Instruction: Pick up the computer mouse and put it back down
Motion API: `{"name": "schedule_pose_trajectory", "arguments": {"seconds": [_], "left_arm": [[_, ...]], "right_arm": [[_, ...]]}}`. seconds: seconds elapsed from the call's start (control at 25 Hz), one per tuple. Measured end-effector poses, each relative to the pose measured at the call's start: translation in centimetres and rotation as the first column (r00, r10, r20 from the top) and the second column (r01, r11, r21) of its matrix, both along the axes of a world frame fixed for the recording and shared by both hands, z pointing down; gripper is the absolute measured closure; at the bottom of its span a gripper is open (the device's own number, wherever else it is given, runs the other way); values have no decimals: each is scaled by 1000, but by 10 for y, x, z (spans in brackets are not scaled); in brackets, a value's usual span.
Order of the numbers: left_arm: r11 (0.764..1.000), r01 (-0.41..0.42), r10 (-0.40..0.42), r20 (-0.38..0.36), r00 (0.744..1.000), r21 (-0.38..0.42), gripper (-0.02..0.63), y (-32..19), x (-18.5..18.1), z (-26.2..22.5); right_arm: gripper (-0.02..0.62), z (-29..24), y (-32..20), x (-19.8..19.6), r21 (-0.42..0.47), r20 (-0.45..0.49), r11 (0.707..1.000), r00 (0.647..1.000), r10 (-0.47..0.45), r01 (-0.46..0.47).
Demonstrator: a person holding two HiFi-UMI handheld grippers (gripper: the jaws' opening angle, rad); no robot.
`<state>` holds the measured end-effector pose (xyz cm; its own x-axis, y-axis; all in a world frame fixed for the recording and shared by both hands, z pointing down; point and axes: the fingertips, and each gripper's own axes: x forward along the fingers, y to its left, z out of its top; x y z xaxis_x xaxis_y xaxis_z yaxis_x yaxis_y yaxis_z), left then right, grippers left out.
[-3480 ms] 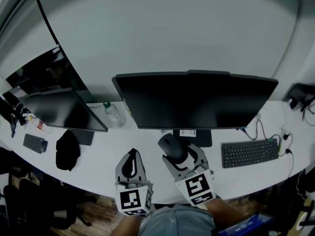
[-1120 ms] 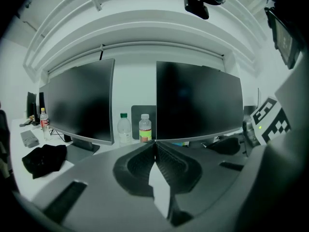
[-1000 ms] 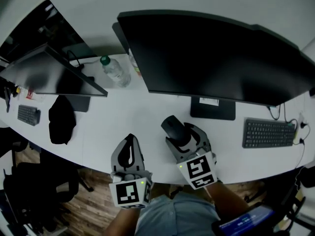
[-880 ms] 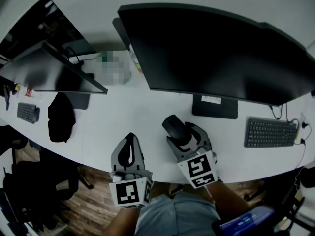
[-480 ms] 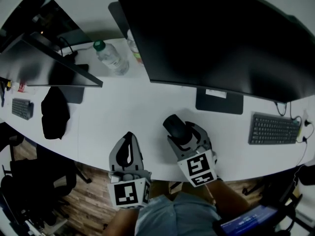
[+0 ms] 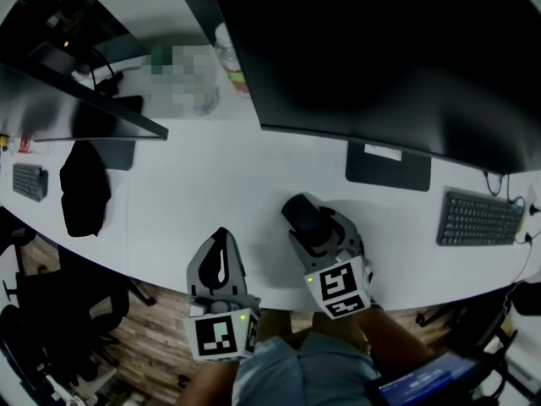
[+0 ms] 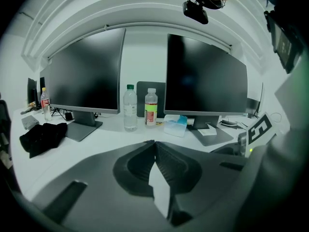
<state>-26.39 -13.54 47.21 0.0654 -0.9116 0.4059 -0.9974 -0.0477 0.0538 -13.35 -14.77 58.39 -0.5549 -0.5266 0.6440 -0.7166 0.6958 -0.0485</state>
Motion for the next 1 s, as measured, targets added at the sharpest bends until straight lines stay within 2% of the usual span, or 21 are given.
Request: {"name": "schedule_pose_trajectory", "arguments": {"seconds": [0.28, 0.44, 0.56, 0.64, 0.8, 1.0], "left_arm": [[1000, -9, 9, -9, 1000, -10, 598, 2, 0, 3], [1000, -7, 7, -4, 1000, 11, 598, 2, 1, -4], [1000, -9, 9, -8, 1000, 22, 598, 4, 3, -10], [999, -12, 12, -11, 1000, 31, 598, 5, 6, -17], [995, -1, 0, 13, 1000, 102, 598, 3, 7, -45], [978, -10, 8, 10, 1000, 207, 598, -1, 27, -95]], "right_arm": [[290, 5, 1, -2, -7, -30, 1000, 1000, -5, 5], [285, 8, 2, -3, -23, -34, 1000, 999, -13, 12], [253, 6, 3, -5, -31, -14, 999, 1000, -28, 28], [249, -5, 3, -4, -8, 10, 1000, 1000, -22, 22], [250, -43, -2, -1, 60, 60, 998, 998, -14, 10], [282, -125, -13, 10, 199, 130, 980, 991, -16, -11]]}}
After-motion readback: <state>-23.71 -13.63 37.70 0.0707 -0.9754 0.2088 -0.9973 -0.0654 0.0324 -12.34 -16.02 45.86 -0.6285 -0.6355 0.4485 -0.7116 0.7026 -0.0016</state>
